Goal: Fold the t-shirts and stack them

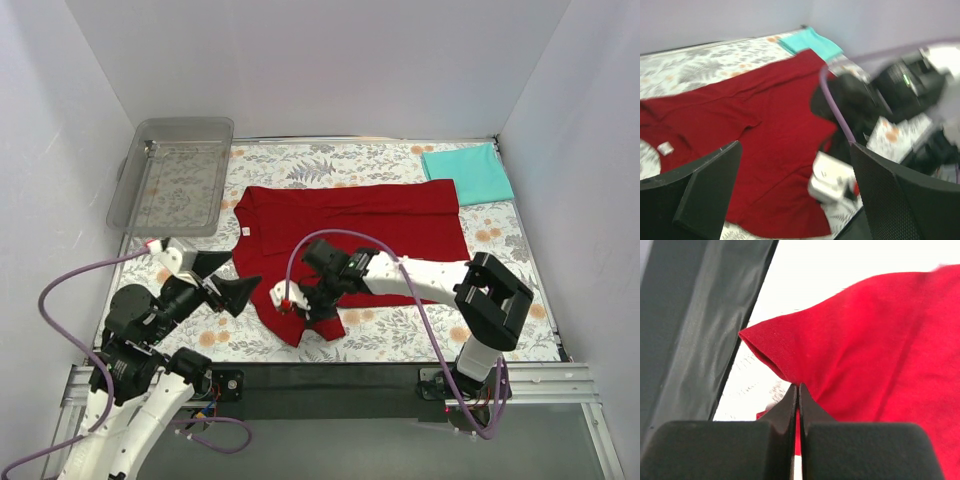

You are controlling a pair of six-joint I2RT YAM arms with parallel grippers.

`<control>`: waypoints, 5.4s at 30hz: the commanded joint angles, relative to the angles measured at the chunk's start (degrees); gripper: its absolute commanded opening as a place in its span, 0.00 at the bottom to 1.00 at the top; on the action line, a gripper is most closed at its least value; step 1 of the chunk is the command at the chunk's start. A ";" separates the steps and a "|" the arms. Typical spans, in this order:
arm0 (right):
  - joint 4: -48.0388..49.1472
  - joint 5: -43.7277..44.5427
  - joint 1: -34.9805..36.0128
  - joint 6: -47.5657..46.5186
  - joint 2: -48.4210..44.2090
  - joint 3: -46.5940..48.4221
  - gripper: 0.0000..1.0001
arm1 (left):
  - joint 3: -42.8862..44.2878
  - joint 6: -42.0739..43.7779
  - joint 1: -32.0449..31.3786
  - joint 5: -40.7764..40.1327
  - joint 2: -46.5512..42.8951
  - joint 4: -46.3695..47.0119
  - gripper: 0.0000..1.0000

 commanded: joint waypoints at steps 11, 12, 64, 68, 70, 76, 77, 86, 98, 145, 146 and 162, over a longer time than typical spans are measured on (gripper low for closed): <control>-4.38 -28.51 -12.41 3.87 4.63 7.53 0.01 | -4.05 43.12 -0.18 39.17 16.87 -7.45 0.73; -4.55 -30.35 -13.55 4.40 5.51 8.23 0.01 | -4.42 45.04 -0.18 40.83 19.06 -8.15 0.71; -23.54 11.03 -73.40 -48.76 -33.16 -25.25 0.49 | -11.63 39.79 -8.89 17.30 17.94 0.98 0.00; -24.51 12.08 -78.59 -52.72 -28.87 -24.11 0.48 | -11.28 39.35 -8.97 17.21 17.85 1.42 0.00; -24.25 12.78 -78.95 -53.60 -27.19 -23.76 0.47 | -11.28 39.35 -8.97 17.12 17.68 1.42 0.00; -24.16 13.40 -80.88 -53.61 -22.44 -20.60 0.44 | -11.71 38.30 -8.89 17.21 16.80 1.69 0.00; -24.16 13.49 -81.23 -53.69 -22.17 -20.42 0.44 | -11.89 38.21 -8.97 17.29 16.53 1.86 0.00; -23.72 12.96 -82.73 -55.18 -21.56 -21.56 0.43 | -11.98 37.15 -8.88 17.65 17.50 2.83 0.00; -19.77 11.03 -83.26 -54.22 -15.94 -20.68 0.40 | -11.72 36.98 -8.97 17.03 17.94 2.57 0.00; -27.93 -5.23 -83.44 -34.18 -3.19 6.48 0.01 | -7.94 24.50 -6.34 1.21 28.22 18.21 0.00; -27.76 -5.06 -83.44 -34.27 -2.84 6.39 0.01 | -7.94 24.41 -5.73 1.12 29.18 18.82 0.00; -26.62 -5.84 -83.26 -31.20 3.31 9.37 0.01 | 0.40 19.40 9.04 12.02 45.52 31.66 0.00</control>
